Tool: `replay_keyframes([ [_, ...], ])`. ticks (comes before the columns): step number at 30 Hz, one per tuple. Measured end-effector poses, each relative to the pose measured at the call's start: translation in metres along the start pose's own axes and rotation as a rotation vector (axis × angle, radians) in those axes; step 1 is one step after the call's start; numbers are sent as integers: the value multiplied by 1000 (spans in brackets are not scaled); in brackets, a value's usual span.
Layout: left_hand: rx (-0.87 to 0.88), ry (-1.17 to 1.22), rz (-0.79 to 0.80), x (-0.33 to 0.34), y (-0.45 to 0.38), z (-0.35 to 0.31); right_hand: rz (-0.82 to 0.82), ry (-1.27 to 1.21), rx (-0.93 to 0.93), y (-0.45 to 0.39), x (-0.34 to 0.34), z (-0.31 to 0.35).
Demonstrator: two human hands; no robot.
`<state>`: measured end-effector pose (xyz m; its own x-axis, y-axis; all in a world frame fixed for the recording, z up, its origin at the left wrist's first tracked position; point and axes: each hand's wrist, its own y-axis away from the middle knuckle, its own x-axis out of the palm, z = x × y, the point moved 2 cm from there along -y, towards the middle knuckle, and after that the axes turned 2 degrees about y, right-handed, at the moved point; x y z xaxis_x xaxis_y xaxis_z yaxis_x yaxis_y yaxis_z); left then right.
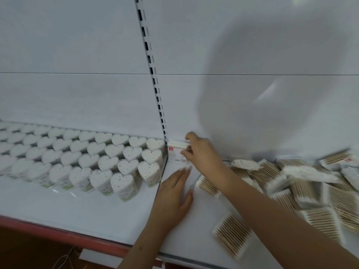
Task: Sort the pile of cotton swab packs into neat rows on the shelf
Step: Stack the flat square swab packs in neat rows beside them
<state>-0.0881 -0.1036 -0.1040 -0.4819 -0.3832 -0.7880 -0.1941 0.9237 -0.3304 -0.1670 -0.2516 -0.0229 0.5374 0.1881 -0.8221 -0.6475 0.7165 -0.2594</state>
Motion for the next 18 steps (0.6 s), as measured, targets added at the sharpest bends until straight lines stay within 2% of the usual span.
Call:
replay_keyframes([
  [4,9,-15,6,2,-1,2,56,79,56,27,-41,-30],
  [9,-9,7,8,2,-3,3,249,226,288,68,-80,-94],
  [11,-5,29,9,1,-2,2,176,202,295,71,-85,-101],
  [15,-24,179,-24,-9,3,-6,-46,117,179,67,-105,-84],
  [18,-233,539,-90,-23,4,-20,45,-6,85,66,-111,-48],
])
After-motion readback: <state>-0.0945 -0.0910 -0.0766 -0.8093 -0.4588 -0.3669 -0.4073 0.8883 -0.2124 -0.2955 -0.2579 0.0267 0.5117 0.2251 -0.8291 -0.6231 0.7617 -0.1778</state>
